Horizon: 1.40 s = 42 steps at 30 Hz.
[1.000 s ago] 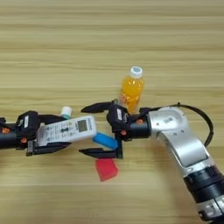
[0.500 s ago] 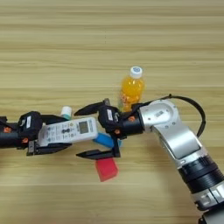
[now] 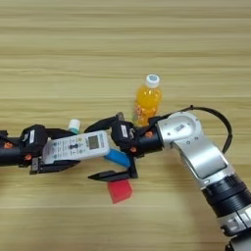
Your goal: Move the objects on the table
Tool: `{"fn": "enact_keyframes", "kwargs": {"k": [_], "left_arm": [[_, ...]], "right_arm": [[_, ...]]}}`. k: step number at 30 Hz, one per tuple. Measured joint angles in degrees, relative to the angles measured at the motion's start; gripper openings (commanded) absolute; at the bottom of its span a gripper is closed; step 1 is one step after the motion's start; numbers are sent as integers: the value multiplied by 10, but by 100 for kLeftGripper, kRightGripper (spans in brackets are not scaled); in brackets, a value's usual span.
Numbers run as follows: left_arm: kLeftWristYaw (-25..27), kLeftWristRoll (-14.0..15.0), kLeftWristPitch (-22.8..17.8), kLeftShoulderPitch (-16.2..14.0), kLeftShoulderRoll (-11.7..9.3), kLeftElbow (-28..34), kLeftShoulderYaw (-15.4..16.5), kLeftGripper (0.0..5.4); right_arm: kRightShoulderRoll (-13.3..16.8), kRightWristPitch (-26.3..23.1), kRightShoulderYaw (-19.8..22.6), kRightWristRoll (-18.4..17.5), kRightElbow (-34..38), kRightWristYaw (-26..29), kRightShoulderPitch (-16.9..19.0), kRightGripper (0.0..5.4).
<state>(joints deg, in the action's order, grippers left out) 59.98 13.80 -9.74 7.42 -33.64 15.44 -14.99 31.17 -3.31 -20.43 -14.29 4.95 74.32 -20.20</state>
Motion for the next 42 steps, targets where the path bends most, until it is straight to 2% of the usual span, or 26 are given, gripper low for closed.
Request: {"fn": "enact_keyframes", "kwargs": {"k": [15, 42], "left_arm": [[1, 0, 7, 4, 3, -9, -3, 284], [15, 0, 14, 5, 4, -8, -13, 284]], "right_arm": [[8, -2, -1, 0, 10, 0, 2, 540], [14, -2, 1, 0, 10, -6, 2, 293]]}}
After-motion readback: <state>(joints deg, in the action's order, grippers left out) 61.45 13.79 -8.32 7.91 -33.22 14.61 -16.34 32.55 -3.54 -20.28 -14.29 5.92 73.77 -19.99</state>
